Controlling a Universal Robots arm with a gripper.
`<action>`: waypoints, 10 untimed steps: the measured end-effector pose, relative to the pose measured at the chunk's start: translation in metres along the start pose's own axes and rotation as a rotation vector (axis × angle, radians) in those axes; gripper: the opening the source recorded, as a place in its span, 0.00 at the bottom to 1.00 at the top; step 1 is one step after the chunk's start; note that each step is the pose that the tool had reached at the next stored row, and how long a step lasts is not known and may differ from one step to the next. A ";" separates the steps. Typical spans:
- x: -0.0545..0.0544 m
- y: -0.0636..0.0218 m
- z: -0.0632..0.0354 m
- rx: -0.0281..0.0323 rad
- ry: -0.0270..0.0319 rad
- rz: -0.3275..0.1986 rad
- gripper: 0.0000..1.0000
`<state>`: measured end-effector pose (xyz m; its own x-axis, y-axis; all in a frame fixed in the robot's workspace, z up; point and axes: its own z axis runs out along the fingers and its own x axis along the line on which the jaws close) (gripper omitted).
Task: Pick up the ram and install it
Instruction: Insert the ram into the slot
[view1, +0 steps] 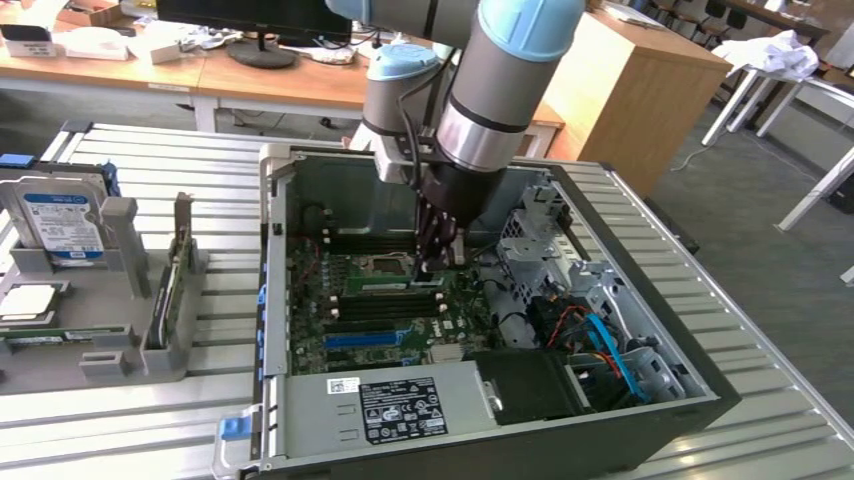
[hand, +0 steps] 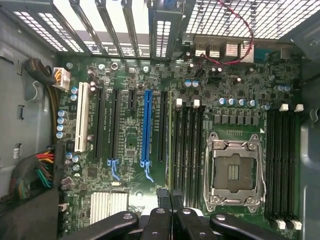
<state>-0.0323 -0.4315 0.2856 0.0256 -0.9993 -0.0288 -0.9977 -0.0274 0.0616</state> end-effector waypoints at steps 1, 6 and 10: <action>0.000 -0.0001 0.0014 0.0000 0.0001 0.000 0.12; 0.000 -0.0004 0.0073 -0.0001 0.0001 0.000 0.12; 0.000 -0.0005 0.0093 -0.0001 0.0003 0.000 0.12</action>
<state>-0.0323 -0.4316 0.2763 0.0256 -0.9993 -0.0285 -0.9977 -0.0273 0.0617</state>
